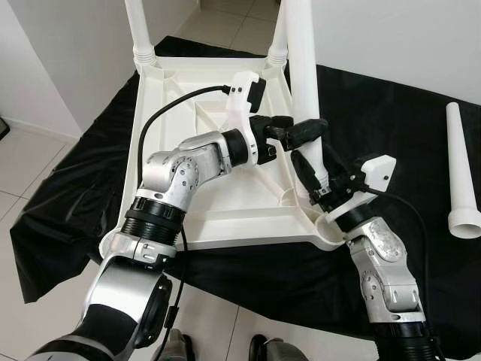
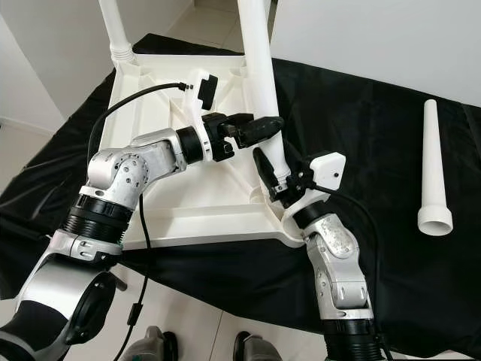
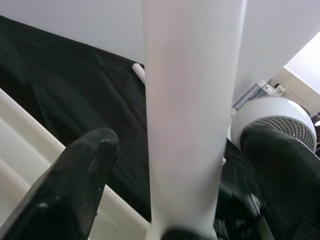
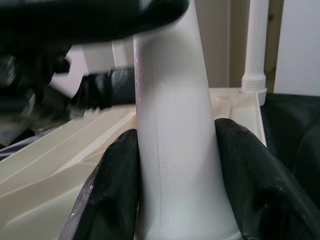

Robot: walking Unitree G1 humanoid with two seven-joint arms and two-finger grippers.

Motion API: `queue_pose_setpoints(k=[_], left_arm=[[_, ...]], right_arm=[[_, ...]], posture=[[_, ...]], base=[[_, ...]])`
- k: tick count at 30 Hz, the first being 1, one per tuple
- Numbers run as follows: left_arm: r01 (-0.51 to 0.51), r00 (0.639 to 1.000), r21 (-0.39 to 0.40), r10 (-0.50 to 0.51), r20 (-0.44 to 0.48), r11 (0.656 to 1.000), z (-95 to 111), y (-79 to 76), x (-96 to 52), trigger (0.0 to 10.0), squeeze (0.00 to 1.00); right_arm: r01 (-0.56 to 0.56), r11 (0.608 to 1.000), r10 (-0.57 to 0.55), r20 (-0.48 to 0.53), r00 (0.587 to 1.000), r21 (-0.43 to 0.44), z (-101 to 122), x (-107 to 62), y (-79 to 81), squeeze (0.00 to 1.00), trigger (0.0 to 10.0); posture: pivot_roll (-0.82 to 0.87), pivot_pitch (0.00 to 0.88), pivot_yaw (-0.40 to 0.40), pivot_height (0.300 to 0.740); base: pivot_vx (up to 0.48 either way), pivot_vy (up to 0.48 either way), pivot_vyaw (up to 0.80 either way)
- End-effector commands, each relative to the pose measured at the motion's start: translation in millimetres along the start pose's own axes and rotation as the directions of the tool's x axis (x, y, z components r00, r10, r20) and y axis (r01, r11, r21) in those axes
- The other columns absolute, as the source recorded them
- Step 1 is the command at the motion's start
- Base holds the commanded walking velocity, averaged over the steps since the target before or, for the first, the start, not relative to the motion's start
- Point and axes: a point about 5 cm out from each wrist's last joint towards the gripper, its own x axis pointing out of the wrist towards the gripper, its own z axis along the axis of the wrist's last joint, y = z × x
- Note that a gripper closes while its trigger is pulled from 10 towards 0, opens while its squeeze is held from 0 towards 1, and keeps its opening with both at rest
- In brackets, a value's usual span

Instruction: Building children table

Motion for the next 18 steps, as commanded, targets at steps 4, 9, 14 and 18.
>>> queue_pose_setpoints(k=[4,9,14,18], left_arm=[[0.125,0.990,0.092,-0.130,0.047,0.988,30,-4.7,2.1,10.0,0.00],[0.148,0.987,0.125,-0.154,0.040,0.981,38,-8.4,3.3,9.6,0.00],[0.197,0.979,0.111,-0.202,0.033,0.974,32,-17.1,5.1,0.0,0.00],[0.254,0.966,0.074,-0.257,0.022,0.964,23,-27.6,7.0,0.0,0.00]], right_arm=[[-0.025,1.000,0.024,-0.004,1.000,-0.016,-2,-7.1,9.0,0.00,10.0],[-0.029,0.999,0.029,-0.021,0.999,-0.021,-6,-10.7,14.3,0.00,10.0],[-0.034,0.999,0.033,-0.023,0.999,-0.030,-6,-11.0,14.6,0.00,10.0],[-0.051,0.997,0.050,-0.023,0.999,-0.058,-6,-10.1,14.5,0.00,10.0]], posture=[[0.02,0.153,-0.039,0.740],[0.02,0.154,-0.034,0.740],[0.01,0.150,-0.031,0.740],[0.02,0.148,-0.031,0.740]], base=[[0.000,0.000,0.00],[0.000,0.000,0.00],[0.000,0.000,0.00],[0.000,0.000,0.00]])
